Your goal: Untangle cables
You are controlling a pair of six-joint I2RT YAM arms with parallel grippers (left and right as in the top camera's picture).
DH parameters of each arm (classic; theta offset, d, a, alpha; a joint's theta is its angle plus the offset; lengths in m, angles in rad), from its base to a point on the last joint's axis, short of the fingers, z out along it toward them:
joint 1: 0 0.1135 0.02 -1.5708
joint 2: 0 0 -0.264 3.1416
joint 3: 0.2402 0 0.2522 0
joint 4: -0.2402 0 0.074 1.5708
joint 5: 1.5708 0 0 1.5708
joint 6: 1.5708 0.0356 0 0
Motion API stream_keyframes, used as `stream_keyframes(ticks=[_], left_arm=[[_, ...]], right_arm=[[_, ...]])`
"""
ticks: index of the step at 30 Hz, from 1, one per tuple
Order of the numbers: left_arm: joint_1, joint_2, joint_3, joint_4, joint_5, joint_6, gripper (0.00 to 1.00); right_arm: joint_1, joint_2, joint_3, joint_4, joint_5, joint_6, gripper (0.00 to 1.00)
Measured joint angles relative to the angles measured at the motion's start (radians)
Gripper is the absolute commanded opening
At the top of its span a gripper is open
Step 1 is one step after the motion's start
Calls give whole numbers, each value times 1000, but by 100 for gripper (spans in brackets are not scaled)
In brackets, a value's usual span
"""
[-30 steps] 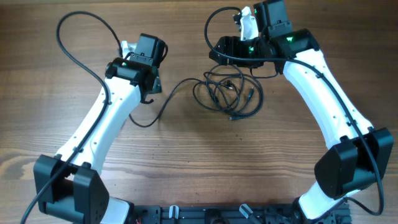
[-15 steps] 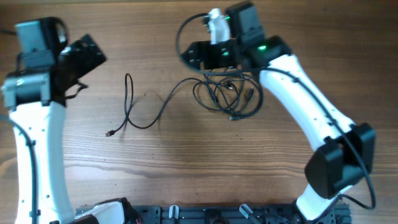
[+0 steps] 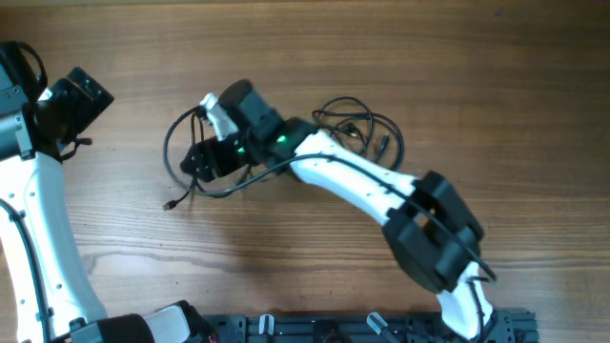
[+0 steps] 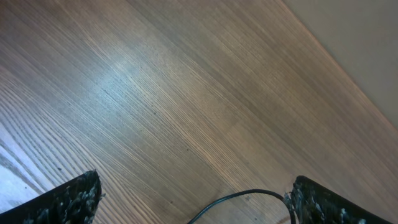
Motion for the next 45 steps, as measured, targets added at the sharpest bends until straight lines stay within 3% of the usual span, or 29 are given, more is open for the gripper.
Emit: stream_keyframes(ticks=[2, 6, 8, 14, 20, 24, 31, 39, 45], left_arm=[[0, 0, 0, -1, 0, 0, 100], [0, 1, 0, -7, 0, 0, 100], [0, 1, 0, -10, 0, 0, 100], [0, 1, 0, -26, 0, 0, 100], [0, 1, 0, -30, 34, 0, 100], [0, 1, 0, -32, 49, 0, 100], [-6, 2, 0, -32, 125, -1, 100], [-187, 2, 0, -25, 161, -3, 100], [-361, 4, 0, 16, 171, -3, 100]], right_arm=[[15, 17, -3, 45, 12, 30, 56], [37, 19, -3, 78, 102, 91, 15], [35, 19, -3, 42, 158, 113, 4], [-51, -9, -3, -76, 181, 87, 4], [-242, -289, 9, -58, 42, 111, 4], [-358, -488, 106, -146, -11, 153, 5], [-549, -526, 349, -362, -42, 116, 4], [-832, -526, 454, -484, -100, 76, 4], [-1078, -522, 455, -682, 55, -21, 4]])
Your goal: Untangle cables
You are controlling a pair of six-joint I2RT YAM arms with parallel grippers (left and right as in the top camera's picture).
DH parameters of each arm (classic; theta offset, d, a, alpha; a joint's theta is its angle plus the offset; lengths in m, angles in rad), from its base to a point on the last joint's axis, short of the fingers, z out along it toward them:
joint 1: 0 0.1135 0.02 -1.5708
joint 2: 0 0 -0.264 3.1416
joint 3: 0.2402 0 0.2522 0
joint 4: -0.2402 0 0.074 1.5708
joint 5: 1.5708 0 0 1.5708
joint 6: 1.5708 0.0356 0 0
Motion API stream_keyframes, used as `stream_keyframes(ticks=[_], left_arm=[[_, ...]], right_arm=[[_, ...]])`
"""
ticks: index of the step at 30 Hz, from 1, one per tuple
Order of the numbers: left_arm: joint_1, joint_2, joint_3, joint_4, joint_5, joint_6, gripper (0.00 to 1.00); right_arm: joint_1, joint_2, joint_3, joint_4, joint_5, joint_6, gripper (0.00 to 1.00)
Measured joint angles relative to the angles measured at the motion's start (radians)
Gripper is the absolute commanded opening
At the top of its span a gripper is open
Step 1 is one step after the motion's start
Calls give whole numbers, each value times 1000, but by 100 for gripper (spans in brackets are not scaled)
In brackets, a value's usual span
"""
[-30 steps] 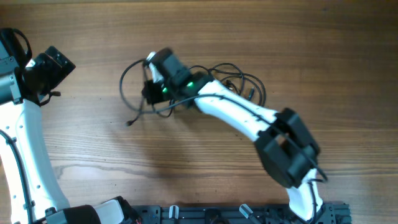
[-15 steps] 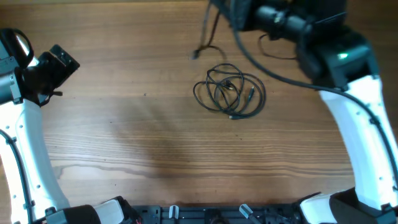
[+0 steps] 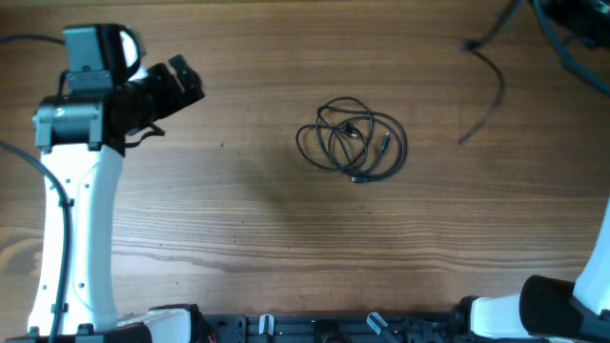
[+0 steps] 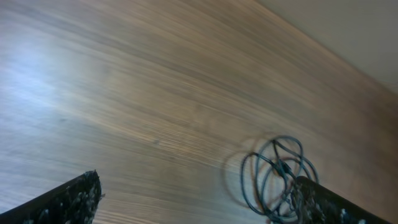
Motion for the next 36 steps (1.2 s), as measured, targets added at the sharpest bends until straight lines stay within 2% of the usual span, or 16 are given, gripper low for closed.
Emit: stream_keyframes(ticks=[7, 12, 16, 22, 23, 24, 25, 28, 32, 36], left_arm=[[-134, 57, 0, 37, 0, 0, 100], [-194, 85, 0, 53, 0, 0, 100], [-235, 85, 0, 101, 0, 0, 100], [-264, 85, 0, 163, 0, 0, 100], [-266, 85, 0, 166, 0, 0, 100], [-266, 85, 0, 166, 0, 0, 100], [-267, 85, 0, 166, 0, 0, 100], [-267, 85, 0, 166, 0, 0, 100], [-267, 85, 0, 166, 0, 0, 100], [-267, 86, 0, 166, 0, 0, 100]], right_arm=[[-204, 118, 0, 2, 121, -62, 4], [-277, 235, 0, 17, 240, -84, 4], [-328, 354, 0, 101, 376, -88, 4], [-365, 495, 0, 165, 443, -91, 5], [-365, 510, 0, 166, 446, -92, 10], [-365, 521, 0, 165, 446, -92, 22], [-364, 534, 0, 166, 446, -96, 48], [-364, 556, 0, 181, 436, -106, 73], [-364, 557, 0, 195, 370, -137, 80], [-364, 557, 0, 172, 305, -141, 80]])
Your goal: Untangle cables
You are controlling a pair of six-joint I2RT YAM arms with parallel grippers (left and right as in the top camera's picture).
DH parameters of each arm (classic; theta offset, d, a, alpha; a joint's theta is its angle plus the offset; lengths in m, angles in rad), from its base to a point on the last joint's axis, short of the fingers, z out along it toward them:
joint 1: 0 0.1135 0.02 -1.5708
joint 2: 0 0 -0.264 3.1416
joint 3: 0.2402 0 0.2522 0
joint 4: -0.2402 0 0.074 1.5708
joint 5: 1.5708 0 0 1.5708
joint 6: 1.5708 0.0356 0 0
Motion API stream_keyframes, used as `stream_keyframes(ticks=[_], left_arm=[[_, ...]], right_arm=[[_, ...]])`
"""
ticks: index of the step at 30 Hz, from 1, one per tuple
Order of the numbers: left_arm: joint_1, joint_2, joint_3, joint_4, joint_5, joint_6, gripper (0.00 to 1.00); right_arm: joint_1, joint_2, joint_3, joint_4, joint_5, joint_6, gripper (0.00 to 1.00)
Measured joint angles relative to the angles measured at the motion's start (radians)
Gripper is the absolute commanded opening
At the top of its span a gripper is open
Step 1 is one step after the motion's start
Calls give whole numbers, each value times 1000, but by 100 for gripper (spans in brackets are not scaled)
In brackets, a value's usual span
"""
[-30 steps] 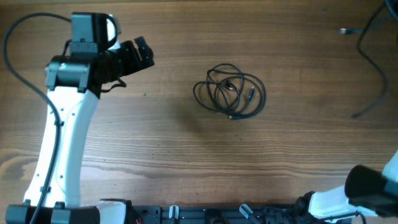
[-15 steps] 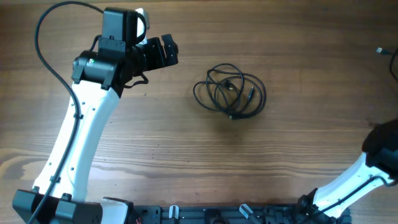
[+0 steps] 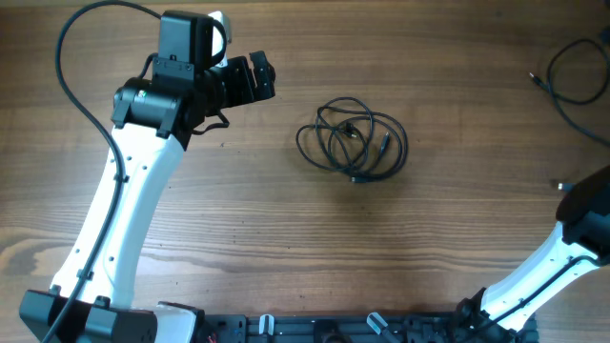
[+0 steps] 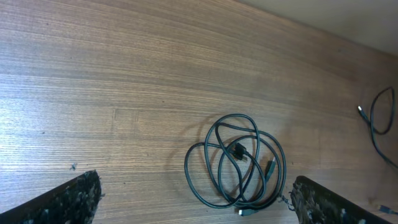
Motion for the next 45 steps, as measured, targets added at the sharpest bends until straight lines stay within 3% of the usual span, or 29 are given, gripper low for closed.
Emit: stream_keyframes(ticks=[9, 15, 21, 35, 45], left_arm=[[0, 23, 0, 0, 0, 0, 100], [-12, 79, 0, -3, 9, -51, 97], [-106, 177, 0, 4, 23, -121, 89], [-329, 478, 0, 256, 29, -499, 61], [-336, 527, 0, 254, -5, -566, 52]], right_arm=[[11, -93, 0, -161, -204, -18, 79], [112, -169, 0, -324, -369, -77, 79], [217, -168, 0, -346, -348, -100, 80], [237, -168, 0, -378, -279, -104, 80], [237, -169, 0, -379, -271, -111, 80]])
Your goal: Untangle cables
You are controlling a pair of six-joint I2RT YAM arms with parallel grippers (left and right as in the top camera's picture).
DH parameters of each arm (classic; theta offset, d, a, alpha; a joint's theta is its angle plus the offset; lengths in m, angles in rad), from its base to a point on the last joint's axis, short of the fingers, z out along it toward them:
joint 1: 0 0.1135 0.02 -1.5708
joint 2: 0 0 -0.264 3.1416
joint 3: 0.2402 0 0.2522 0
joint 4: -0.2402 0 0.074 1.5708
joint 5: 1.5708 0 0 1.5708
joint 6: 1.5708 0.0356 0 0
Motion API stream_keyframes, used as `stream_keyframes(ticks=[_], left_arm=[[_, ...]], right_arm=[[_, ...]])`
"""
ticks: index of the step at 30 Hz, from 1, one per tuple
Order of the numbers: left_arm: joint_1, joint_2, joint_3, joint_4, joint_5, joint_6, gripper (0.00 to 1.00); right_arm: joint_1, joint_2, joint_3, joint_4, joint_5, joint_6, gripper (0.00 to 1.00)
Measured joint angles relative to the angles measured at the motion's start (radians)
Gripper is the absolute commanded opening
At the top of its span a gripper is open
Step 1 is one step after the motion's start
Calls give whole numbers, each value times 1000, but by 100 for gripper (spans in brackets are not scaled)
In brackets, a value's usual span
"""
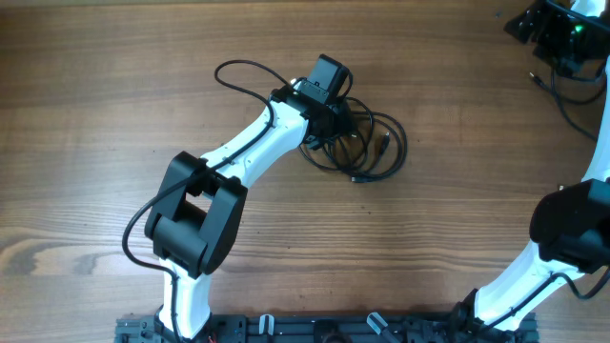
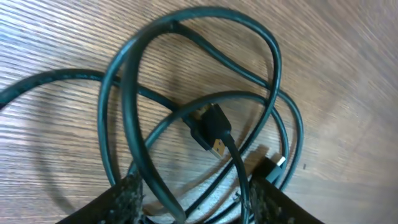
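Observation:
A black cable coil (image 1: 367, 143) lies tangled at the table's middle. In the left wrist view its loops (image 2: 186, 74) cross over a USB plug (image 2: 211, 127). My left gripper (image 1: 329, 116) is down on the coil's left part. Its fingers (image 2: 127, 199) stand part-way apart, open, with several strands running between them (image 2: 196, 186). A second black cable (image 1: 572, 95) lies alone at the right edge. My right gripper (image 1: 529, 24) hovers in the far right corner above it; its jaws cannot be made out.
The left arm (image 1: 248, 152) stretches from the front edge across the table's left half, with its own supply cable (image 1: 238, 71) looping beside the wrist. The right arm (image 1: 572, 229) rises along the right edge. A black rail (image 1: 334, 329) runs along the front.
My left gripper was wide open, high and to the left of the coil; now it sits low on the coil, fingers narrower, strands between them. The right gripper has appeared in the far right corner.
First my right gripper was at a cable on the table's left beside the coil, the left arm parked far left. Then that cable hung at the far right corner. Later it lay at the right edge while my left gripper neared the coil, where it now sits.

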Motion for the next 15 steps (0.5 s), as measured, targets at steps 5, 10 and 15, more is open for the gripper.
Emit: stream_keyframes(ticks=[5, 10, 15], left_arm=[[0, 21, 0, 14, -58, -6, 38], [0, 53, 0, 35, -106, -6, 4], [11, 48, 0, 38, -150, 62, 4]], right_arm=[[0, 0, 0, -4, 0, 0, 80], [0, 0, 0, -18, 0, 0, 80], [0, 0, 0, -41, 0, -18, 80]])
